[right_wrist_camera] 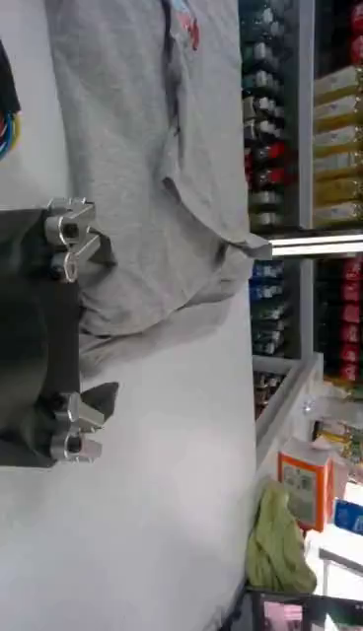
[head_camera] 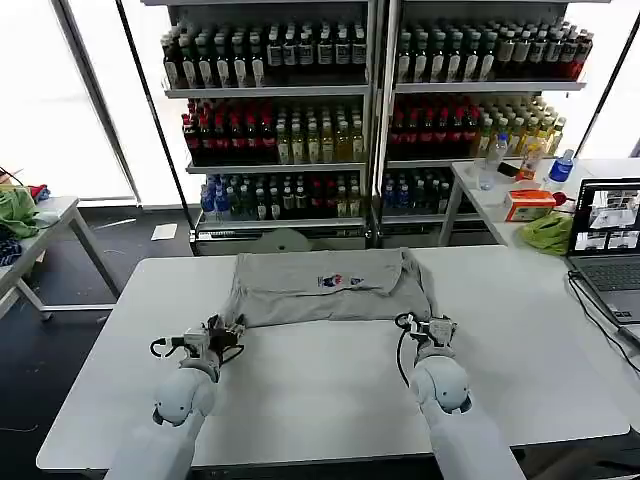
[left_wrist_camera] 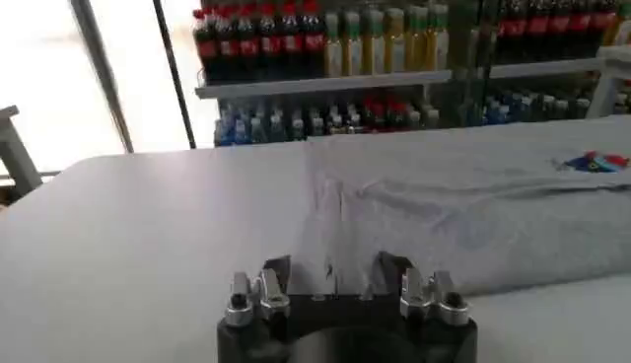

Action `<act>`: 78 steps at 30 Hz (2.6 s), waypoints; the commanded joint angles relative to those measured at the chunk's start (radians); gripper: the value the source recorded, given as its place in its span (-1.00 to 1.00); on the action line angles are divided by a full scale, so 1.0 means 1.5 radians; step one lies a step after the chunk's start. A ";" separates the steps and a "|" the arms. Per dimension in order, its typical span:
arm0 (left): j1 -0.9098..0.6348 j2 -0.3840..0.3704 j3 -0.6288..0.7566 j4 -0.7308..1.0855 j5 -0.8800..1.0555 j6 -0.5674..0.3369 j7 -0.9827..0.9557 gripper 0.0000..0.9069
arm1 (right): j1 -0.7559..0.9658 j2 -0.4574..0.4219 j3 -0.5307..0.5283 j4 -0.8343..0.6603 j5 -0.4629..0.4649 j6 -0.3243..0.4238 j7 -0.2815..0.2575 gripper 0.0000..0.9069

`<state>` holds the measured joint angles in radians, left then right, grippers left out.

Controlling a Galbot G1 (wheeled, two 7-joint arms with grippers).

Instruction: Fold and organize the clothes.

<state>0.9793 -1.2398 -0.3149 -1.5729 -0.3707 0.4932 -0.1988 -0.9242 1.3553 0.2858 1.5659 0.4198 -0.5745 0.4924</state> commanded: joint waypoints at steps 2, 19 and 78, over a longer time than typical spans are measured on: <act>0.008 0.004 0.003 -0.002 0.009 0.005 0.003 -0.98 | -0.005 0.002 -0.001 -0.011 0.006 -0.002 -0.008 -1.00; 0.064 0.017 -0.002 -0.066 0.028 -0.002 0.012 -0.98 | -0.049 -0.011 0.004 0.073 0.011 -0.002 -0.006 -1.00; 0.574 -0.044 -0.057 -0.462 0.100 -0.048 -0.049 1.00 | -0.531 -0.073 0.102 0.443 -0.060 0.009 0.060 1.00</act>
<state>1.7904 -1.3035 -0.4101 -2.2482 -0.2288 0.4248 -0.2658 -1.6990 1.2486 0.4243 2.2248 0.3412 -0.5595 0.5800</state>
